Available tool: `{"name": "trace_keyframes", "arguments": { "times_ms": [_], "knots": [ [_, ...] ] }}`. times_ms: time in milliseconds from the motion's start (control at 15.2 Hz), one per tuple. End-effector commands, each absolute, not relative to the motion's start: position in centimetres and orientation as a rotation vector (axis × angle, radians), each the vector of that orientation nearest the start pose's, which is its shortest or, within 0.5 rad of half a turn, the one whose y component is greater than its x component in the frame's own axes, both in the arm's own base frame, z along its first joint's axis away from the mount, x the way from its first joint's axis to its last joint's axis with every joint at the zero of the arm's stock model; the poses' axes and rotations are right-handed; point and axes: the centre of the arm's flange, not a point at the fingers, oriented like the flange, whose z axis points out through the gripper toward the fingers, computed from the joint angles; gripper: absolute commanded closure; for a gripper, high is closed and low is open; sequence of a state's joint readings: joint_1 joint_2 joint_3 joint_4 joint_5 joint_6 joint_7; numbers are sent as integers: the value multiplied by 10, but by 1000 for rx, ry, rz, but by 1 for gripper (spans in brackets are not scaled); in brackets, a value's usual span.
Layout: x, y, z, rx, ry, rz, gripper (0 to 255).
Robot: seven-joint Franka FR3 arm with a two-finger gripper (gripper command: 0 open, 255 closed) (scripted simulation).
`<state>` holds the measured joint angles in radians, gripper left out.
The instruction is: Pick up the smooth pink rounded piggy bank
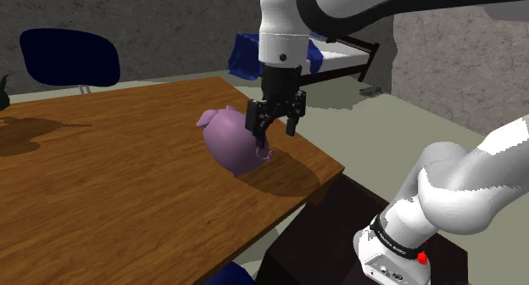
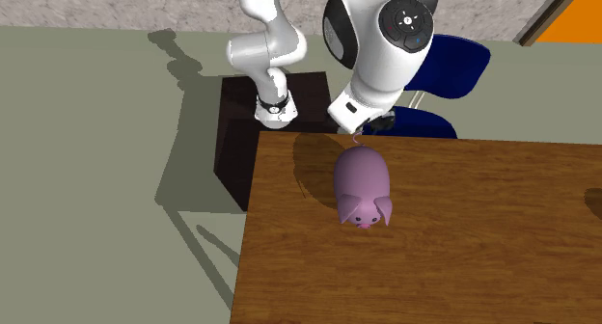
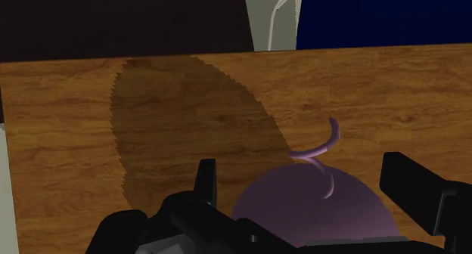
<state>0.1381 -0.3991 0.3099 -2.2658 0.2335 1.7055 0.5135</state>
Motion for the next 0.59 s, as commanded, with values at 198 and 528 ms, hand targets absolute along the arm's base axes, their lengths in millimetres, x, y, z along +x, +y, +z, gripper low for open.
{"name": "trace_keyframes", "arguments": {
  "times_ms": [198,528],
  "knots": [
    [368,225,476,-3106,236,309,0],
    [368,225,452,-3106,236,309,0]
  ]
}}
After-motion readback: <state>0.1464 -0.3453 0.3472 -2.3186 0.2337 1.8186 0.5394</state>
